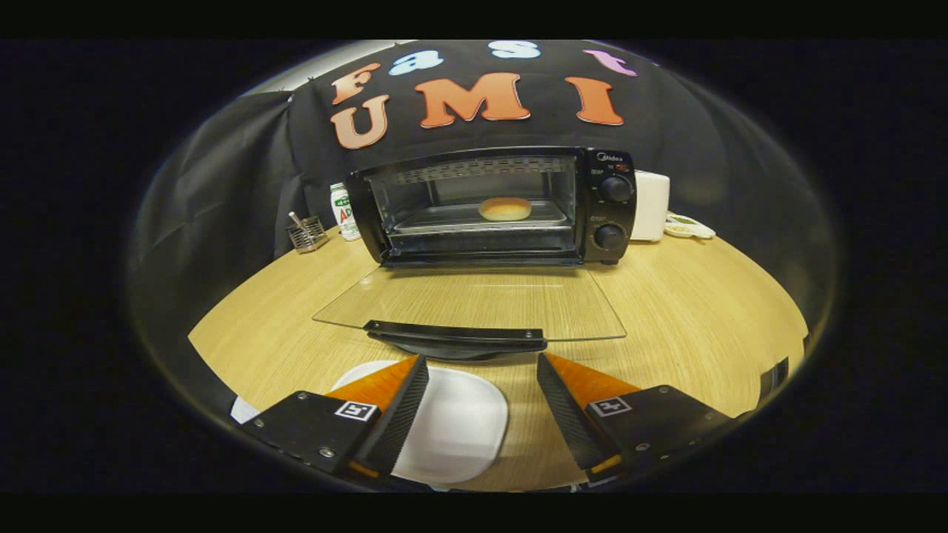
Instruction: Open the toaster oven, put the food inside, and close the toaster oven door.
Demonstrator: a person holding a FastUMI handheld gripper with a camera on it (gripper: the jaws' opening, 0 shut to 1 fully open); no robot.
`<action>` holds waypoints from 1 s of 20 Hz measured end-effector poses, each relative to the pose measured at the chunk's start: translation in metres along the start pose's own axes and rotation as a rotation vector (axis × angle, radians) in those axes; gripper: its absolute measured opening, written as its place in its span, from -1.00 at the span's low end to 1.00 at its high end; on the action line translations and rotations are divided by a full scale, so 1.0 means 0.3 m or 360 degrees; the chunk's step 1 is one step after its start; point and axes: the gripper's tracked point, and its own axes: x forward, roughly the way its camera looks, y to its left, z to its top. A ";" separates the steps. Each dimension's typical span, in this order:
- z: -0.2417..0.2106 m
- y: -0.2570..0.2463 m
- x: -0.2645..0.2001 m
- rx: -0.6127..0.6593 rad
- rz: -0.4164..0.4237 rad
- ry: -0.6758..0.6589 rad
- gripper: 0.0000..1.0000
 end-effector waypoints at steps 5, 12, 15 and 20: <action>0.001 0.018 0.016 -0.0042 -0.0067 0.0073 0.76; 0.058 0.012 -0.014 -0.0011 -0.0129 0.0010 0.75; 0.088 0.012 -0.030 -0.0094 -0.0184 -0.0042 0.73; 0.150 0.006 -0.050 -0.0153 -0.0251 -0.0125 0.71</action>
